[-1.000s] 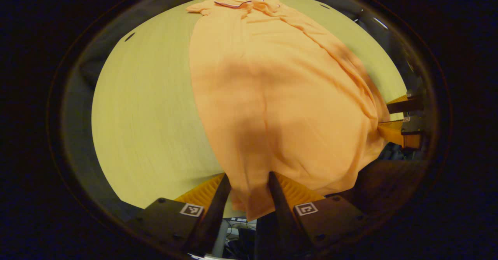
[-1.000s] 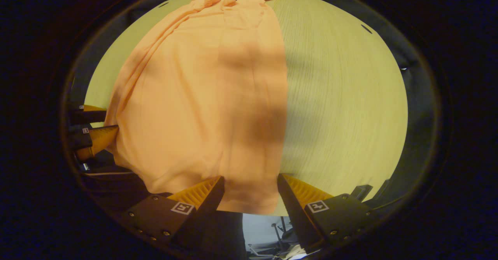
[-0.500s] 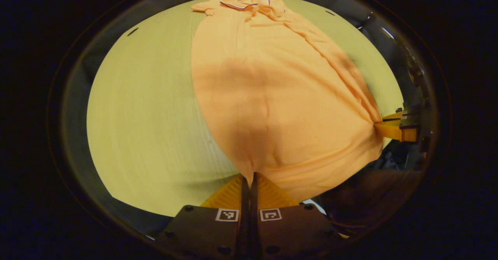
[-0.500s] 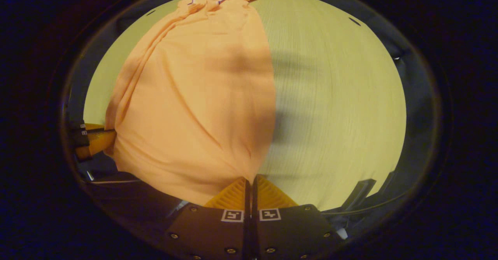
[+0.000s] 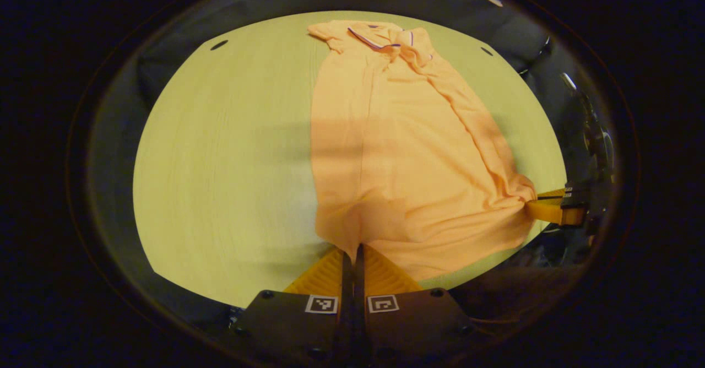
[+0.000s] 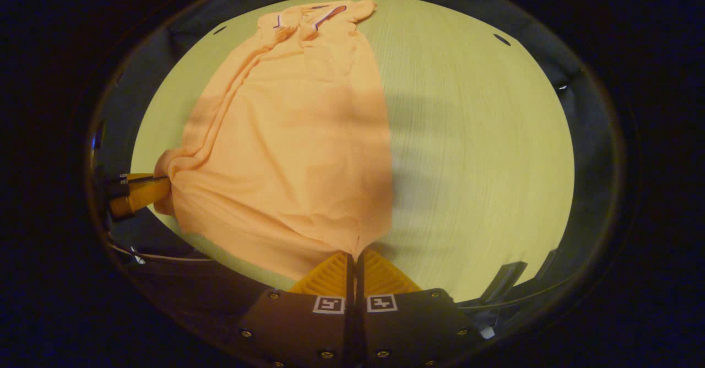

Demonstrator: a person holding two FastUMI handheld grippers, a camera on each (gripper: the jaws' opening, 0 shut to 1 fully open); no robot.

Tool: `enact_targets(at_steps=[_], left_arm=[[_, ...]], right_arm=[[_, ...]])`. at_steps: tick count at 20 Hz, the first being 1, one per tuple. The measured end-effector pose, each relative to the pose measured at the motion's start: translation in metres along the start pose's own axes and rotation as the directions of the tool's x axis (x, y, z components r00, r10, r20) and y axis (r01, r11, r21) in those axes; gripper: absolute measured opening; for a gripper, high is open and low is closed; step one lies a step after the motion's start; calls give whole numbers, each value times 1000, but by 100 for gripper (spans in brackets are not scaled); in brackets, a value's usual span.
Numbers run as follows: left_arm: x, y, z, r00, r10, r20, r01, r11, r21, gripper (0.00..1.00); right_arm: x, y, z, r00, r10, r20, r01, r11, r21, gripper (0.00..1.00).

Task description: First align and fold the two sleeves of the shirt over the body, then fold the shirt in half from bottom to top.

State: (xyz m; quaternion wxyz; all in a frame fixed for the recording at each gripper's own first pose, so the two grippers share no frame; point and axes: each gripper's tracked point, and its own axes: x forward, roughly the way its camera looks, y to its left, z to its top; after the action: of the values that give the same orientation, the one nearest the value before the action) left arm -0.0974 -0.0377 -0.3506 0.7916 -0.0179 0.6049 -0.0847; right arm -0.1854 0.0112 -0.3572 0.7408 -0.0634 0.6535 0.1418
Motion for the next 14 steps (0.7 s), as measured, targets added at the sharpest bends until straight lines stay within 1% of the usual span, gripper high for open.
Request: enact_targets(at_steps=[1,2,3,9,14], left_arm=[[-1,-2,-7,1000,1,10,-1,1000,4,5],[28,-6,-54,1000,5,19,-5,1000,5,6],[-3,1,14,1000,6,28,-6,1000,7,6],[-28,15,83,993,16,114,-19,1000,23,6],[-40,28,155,981,21,193,-25,1000,16,6]], right_arm=[[-4,0,8,1000,5,15,-6,1000,7,0],[-8,0,16,1000,12,25,-12,1000,12,0],[-12,0,25,999,17,40,-18,1000,19,0],[-36,-6,94,989,32,148,-40,998,50,0],[-53,-10,163,972,40,231,-55,997,60,0]])
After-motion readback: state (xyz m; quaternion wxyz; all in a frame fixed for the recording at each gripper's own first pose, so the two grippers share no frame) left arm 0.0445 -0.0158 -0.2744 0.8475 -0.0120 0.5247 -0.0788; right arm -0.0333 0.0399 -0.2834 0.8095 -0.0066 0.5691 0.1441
